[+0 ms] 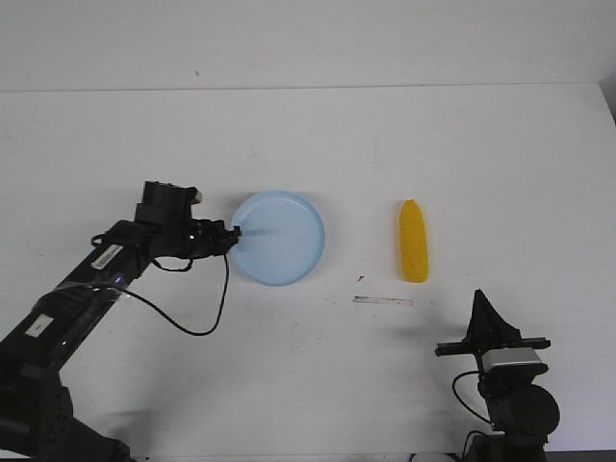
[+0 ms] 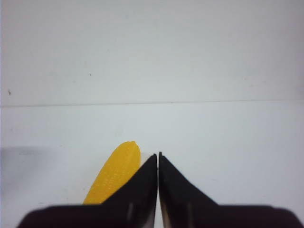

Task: Place corn on plate with both arms
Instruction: 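Push the blue plate with the left gripper toward the yellow corn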

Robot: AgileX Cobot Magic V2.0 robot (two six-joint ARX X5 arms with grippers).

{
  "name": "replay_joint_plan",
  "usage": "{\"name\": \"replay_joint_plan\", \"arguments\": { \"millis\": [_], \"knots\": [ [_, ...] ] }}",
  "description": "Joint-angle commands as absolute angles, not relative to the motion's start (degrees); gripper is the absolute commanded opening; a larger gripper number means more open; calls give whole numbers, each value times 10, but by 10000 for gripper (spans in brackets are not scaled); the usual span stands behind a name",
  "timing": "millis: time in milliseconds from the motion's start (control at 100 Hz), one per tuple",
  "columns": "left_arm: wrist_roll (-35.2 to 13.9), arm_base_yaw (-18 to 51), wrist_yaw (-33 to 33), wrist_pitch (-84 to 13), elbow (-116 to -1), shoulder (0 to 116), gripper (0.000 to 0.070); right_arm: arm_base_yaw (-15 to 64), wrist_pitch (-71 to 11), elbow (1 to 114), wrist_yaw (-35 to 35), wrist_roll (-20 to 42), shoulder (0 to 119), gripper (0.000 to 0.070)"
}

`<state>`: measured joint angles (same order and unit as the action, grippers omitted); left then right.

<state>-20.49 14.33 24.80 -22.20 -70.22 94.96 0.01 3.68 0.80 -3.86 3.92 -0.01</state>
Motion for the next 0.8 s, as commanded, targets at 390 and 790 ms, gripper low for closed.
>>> {"name": "replay_joint_plan", "arguments": {
  "millis": [390, 790],
  "knots": [
    [-258, 210, 251, -208, -711, 1031, 93, 1, 43, 7, -39, 46, 1, 3],
    [-215, 200, 238, -205, -711, 961, 242, 1, 43, 7, -39, 46, 1, 3]
  ]
}}
